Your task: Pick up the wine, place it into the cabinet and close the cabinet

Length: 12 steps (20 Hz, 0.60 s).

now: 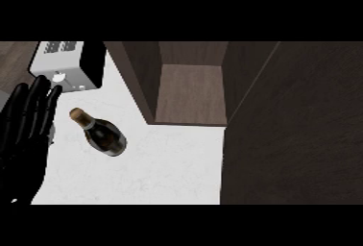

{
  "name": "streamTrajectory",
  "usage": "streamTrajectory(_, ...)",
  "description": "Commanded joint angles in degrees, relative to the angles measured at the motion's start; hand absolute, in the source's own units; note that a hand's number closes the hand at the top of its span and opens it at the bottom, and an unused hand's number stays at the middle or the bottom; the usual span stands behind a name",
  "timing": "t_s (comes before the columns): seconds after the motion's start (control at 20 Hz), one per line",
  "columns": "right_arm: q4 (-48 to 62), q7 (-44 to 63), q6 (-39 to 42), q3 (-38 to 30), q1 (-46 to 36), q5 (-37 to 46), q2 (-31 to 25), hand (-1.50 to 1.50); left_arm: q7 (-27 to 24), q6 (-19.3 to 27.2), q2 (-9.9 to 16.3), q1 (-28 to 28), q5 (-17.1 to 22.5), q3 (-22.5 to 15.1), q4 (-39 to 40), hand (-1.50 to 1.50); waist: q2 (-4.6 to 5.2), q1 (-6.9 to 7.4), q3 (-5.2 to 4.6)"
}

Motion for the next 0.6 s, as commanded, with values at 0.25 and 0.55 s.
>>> streamTrajectory(0.25, -9.6, 1.7, -0.5, 5.8, 9.3, 2.5, 3.5, -1.50, 5.9, 3.4, -1.0, -11.8, -6.9, -2.4, 8.3, -1.50, 0.02, -2.14, 1.17)
streamTrajectory(0.55, -12.3, 9.4, 11.9, 9.4, 8.8, -16.1, -1.4, -1.50, 20.0, 20.1, -6.1, -8.6, -0.7, -9.3, -3.0, -1.50, -0.27, -1.69, 1.26)
